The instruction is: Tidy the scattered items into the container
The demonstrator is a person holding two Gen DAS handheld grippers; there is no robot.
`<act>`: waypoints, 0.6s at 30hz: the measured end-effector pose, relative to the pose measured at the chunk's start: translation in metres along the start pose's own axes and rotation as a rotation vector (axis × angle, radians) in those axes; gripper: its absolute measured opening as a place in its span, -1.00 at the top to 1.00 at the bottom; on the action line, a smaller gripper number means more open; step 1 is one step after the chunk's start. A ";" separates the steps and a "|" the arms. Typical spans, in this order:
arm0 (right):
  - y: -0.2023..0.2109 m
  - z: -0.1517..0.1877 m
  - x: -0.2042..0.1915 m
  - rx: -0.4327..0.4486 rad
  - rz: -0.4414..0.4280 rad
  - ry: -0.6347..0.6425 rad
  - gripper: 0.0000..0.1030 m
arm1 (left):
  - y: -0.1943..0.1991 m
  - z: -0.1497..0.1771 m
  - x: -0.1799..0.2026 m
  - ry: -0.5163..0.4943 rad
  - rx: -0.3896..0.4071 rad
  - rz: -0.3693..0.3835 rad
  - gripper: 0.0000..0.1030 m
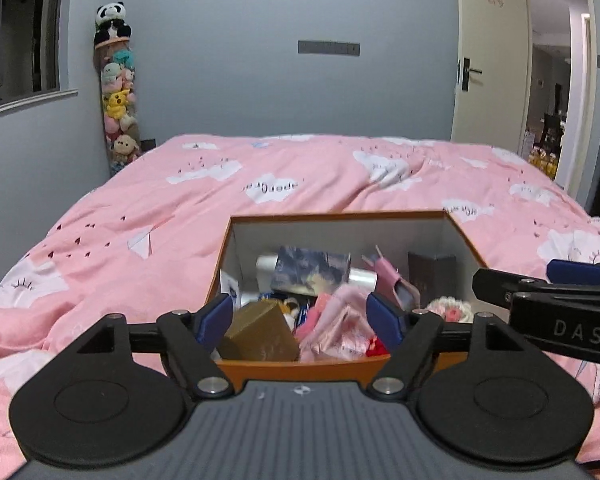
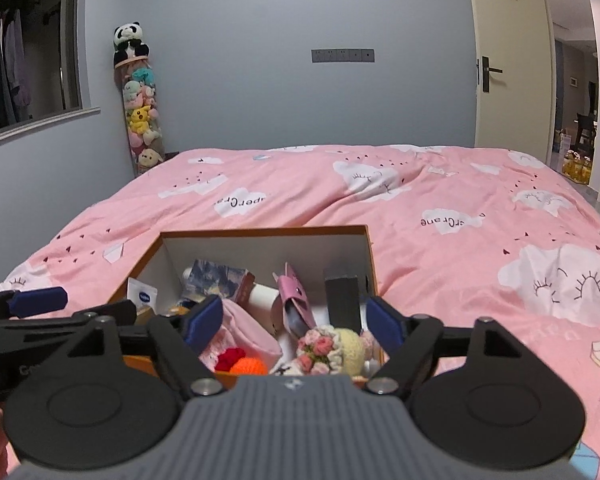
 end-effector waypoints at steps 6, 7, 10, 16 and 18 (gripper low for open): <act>-0.001 0.025 0.002 -0.062 0.018 -0.001 -0.65 | -0.008 0.019 0.001 0.010 -0.084 0.038 -0.71; -0.002 0.028 0.002 -0.073 0.020 -0.001 -0.66 | -0.009 0.022 0.001 0.012 -0.095 0.042 -0.72; -0.003 0.036 0.002 -0.093 0.027 0.000 -0.66 | -0.010 0.028 0.001 0.021 -0.119 0.051 -0.72; -0.005 0.038 0.002 -0.102 0.026 0.002 -0.66 | -0.011 0.033 0.001 0.035 -0.145 0.055 -0.71; -0.004 0.038 0.002 -0.101 0.025 0.003 -0.67 | -0.011 0.034 0.000 0.038 -0.149 0.055 -0.72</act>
Point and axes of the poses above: each gripper's, at about its wrist camera, not at the fingertips, and y roughly against the way its jaws point, x to its right, z to its underside, the point moved 9 cm from there along -y, roughly the way its jaws point, and after that the axes turned 9 degrees about -y, right-handed, at the moved point
